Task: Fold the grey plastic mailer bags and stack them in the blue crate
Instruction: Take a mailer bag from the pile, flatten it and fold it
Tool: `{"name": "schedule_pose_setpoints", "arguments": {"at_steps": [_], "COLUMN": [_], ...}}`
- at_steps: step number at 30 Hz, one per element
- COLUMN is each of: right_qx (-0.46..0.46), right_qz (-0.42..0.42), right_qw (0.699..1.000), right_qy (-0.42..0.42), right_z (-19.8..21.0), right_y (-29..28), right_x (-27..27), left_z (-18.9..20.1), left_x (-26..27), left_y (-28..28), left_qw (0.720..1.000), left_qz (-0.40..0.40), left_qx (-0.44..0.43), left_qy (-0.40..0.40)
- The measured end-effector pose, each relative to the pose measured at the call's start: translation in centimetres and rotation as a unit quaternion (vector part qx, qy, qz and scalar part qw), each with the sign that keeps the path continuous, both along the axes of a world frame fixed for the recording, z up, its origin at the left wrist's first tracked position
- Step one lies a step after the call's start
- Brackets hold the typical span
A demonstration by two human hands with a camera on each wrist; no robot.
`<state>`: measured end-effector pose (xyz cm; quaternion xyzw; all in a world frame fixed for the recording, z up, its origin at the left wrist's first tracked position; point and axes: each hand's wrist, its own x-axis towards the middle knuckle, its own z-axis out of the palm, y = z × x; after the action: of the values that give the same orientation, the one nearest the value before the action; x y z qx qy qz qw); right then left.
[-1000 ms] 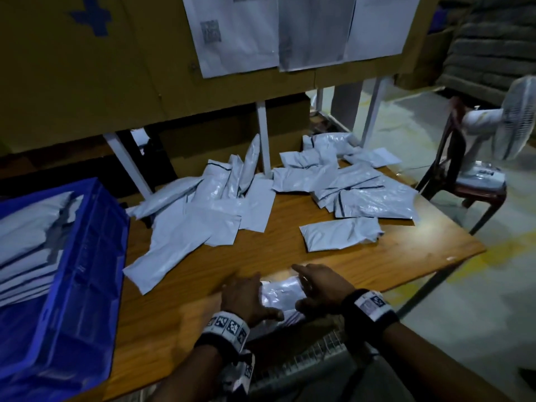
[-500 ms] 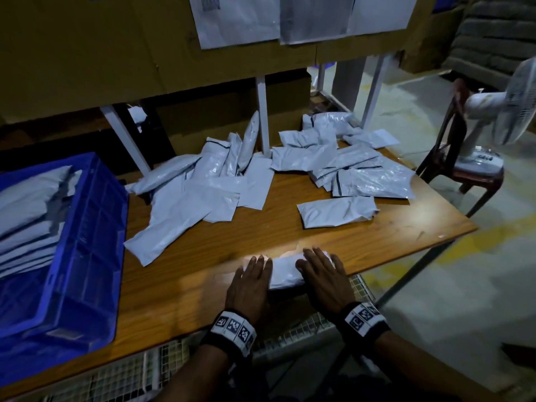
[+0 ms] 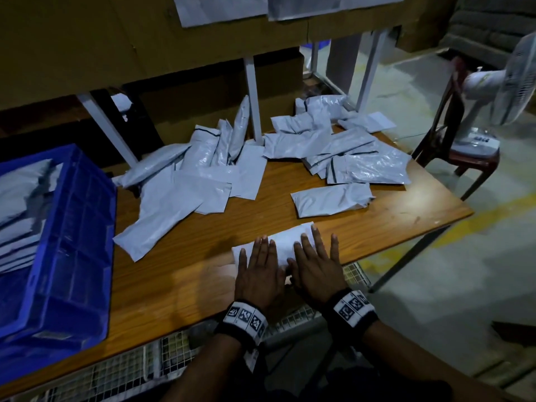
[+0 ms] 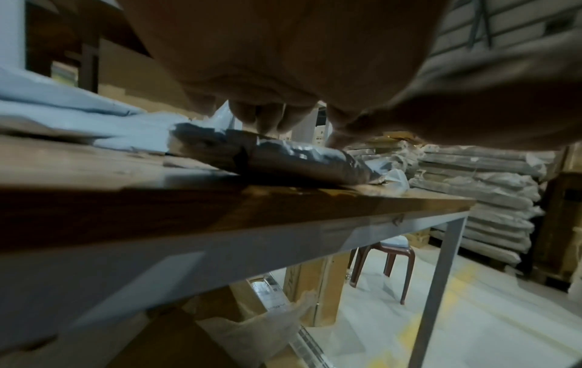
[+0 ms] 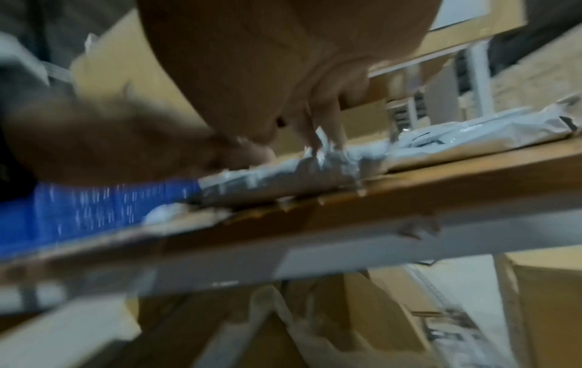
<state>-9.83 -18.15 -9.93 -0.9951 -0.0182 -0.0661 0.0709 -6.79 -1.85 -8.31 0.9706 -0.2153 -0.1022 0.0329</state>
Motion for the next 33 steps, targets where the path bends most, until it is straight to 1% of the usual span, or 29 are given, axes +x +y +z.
{"name": "schedule_pose_setpoints", "arguments": {"at_steps": [2, 4, 7, 9, 10, 11, 14, 17, 19, 23, 33], "right_qx": [0.008, 0.017, 0.032, 0.039, 0.037, 0.034, 0.030, 0.041, 0.056, 0.073, 0.065], "right_qz": [0.018, 0.035, 0.020, 0.027, 0.034, 0.044, 0.071, 0.070, 0.072, 0.066, 0.057], "right_qw": [1.000, 0.999, 0.999, 0.998, 0.998, 0.998, 0.996, 0.996, 0.995, 0.995, 0.996], "right_qy": [0.024, 0.022, -0.025, -0.045, -0.039, -0.024, 0.033, 0.031, 0.029, 0.031, 0.039], "right_z": [-0.7, -0.5, 1.0, 1.6, 1.4, 0.9, -1.6, -2.5, -2.5, -2.5, -3.0], "right_y": [-0.1, -0.5, -0.8, -0.9, -0.8, -0.7, -0.5, -0.5, -0.4, -0.4, -0.3], "right_x": [-0.3, -0.9, 0.0, 1.8, 2.8, 3.6, 4.6, 4.4, 4.4, 4.7, 5.0], "left_z": [-0.7, -1.5, -0.8, 0.2, 0.4, 0.5, -0.4, -1.6, -2.4, -2.4, -2.8], "left_x": [-0.1, -0.4, -0.1, 0.8, 1.3, 1.8, 2.7, 2.4, 2.3, 2.8, 2.8], "left_y": [0.2, 0.5, 0.4, 0.1, -0.1, -0.3, -0.5, -0.3, -0.2, -0.4, -0.2], "left_qw": [1.000, 1.000, 0.999, 0.997, 0.997, 0.997, 1.000, 1.000, 1.000, 1.000, 0.999], "left_qz": [0.004, 0.002, 0.009, 0.015, 0.017, 0.016, 0.004, -0.004, -0.002, -0.001, 0.005], "left_qx": [-0.005, -0.021, -0.053, -0.068, -0.068, -0.061, -0.020, 0.006, 0.005, -0.005, -0.042], "left_qy": [0.008, -0.010, -0.005, -0.028, -0.045, -0.043, -0.006, -0.012, -0.014, -0.009, -0.018]}}
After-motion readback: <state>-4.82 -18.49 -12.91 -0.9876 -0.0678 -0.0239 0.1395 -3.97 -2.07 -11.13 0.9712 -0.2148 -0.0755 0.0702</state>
